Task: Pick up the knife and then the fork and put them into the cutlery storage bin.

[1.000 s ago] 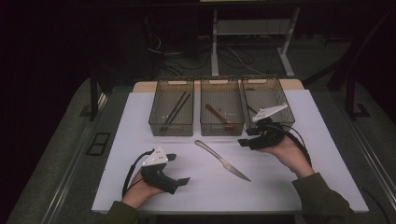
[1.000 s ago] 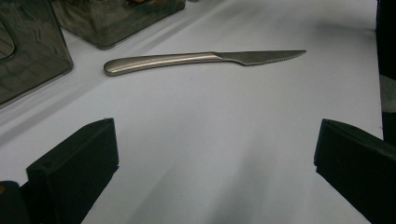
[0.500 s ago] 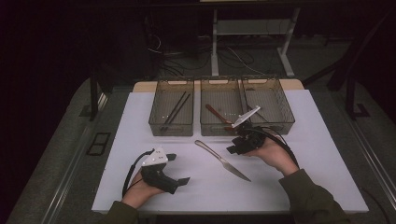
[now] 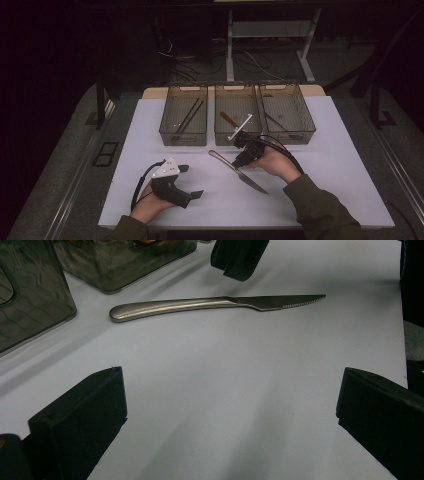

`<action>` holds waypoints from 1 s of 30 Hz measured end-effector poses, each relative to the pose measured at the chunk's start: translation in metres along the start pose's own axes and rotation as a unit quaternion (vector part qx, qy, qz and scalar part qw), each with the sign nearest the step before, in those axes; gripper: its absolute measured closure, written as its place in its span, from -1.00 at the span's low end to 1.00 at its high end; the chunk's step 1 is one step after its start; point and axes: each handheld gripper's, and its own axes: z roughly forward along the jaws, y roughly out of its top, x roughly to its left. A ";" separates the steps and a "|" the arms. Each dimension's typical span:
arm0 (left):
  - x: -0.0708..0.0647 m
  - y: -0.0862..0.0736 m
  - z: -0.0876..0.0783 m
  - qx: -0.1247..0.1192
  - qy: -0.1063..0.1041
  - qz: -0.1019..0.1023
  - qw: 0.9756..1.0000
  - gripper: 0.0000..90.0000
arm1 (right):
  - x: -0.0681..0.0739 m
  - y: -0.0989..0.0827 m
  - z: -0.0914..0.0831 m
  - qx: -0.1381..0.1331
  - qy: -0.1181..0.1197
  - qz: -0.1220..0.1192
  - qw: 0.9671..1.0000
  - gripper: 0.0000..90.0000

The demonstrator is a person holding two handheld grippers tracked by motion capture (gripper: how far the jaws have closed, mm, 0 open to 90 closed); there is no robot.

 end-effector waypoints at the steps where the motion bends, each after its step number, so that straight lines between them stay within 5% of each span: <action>1: 0.000 0.000 0.000 0.001 0.000 0.000 1.000 -1.00 | 0.001 0.002 0.002 0.006 0.001 0.000 1.000 0.52; 10: 0.000 0.000 -0.001 0.001 0.000 0.002 1.000 -1.00 | 0.007 0.015 0.017 0.045 0.001 -0.006 0.999 0.57; 21: 0.000 0.000 -0.001 -0.001 0.000 0.002 1.000 -1.00 | 0.008 0.023 0.030 0.078 -0.025 -0.010 0.997 0.63; 30: 0.001 0.001 -0.002 0.000 0.002 0.004 1.000 -1.00 | 0.012 0.033 0.034 0.117 -0.050 -0.032 0.991 0.73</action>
